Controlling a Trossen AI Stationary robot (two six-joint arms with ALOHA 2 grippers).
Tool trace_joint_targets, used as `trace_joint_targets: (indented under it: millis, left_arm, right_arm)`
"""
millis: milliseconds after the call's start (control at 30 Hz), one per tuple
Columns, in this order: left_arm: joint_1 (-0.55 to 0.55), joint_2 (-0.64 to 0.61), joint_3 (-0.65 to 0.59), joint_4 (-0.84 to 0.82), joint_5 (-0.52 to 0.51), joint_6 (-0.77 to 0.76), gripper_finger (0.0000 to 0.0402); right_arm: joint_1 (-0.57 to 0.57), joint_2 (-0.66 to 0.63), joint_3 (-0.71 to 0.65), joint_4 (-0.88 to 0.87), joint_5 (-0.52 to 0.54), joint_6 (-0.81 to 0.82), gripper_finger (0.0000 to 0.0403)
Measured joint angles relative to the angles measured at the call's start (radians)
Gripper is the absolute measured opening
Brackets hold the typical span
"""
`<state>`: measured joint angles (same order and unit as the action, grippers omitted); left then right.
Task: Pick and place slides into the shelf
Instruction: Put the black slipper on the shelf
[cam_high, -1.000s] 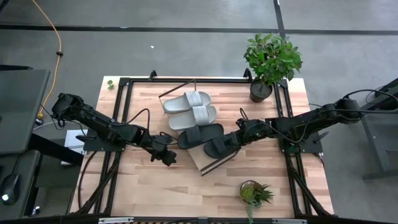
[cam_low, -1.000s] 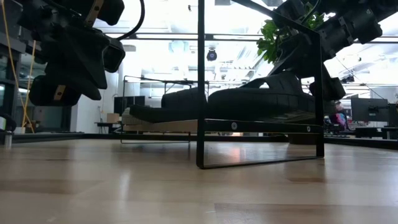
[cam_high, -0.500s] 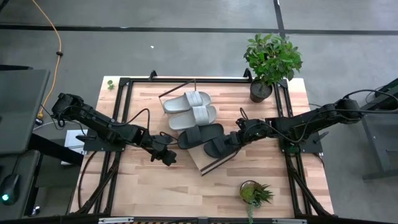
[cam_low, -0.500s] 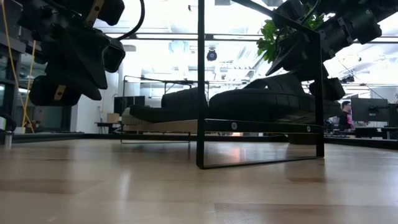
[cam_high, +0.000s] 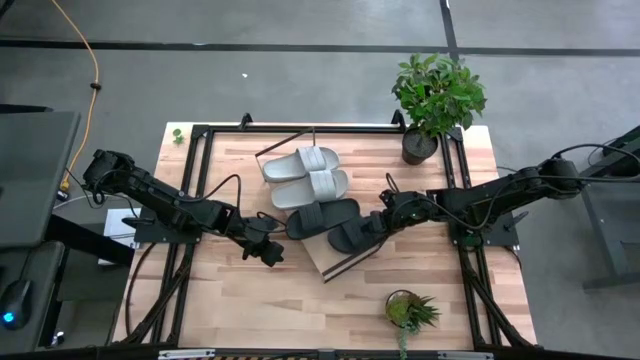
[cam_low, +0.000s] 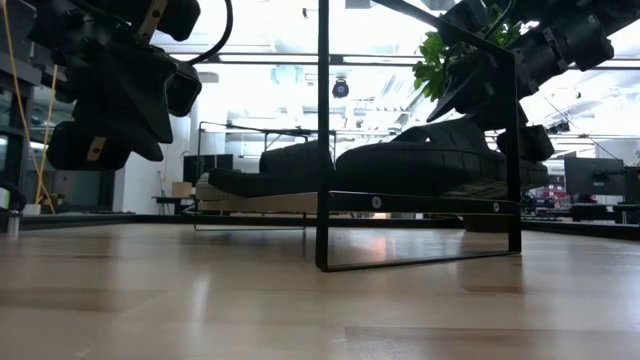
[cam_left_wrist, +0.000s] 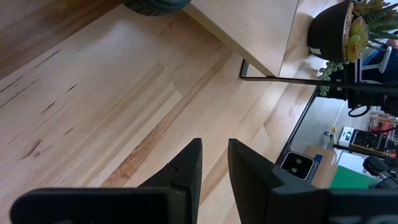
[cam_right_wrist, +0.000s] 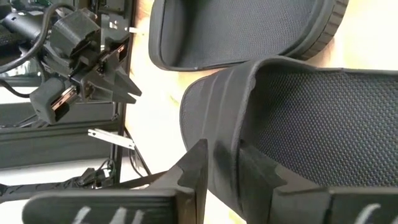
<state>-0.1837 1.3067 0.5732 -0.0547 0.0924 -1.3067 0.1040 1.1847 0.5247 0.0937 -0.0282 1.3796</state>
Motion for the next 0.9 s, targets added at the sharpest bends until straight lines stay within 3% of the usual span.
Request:
trace_joint_targets:
  millis: [533,900]
  left_arm:
    - [0.000,0.000,0.000,0.000,0.004,-0.007,0.0067]
    - [0.000,0.000,0.000,0.000,0.004,-0.007,0.0067]
  right_arm:
    - [0.000,0.000,0.000,-0.041,0.012,-0.001,0.0064]
    - [-0.006,-0.001,0.143,-0.343,0.055,-0.091,0.0064]
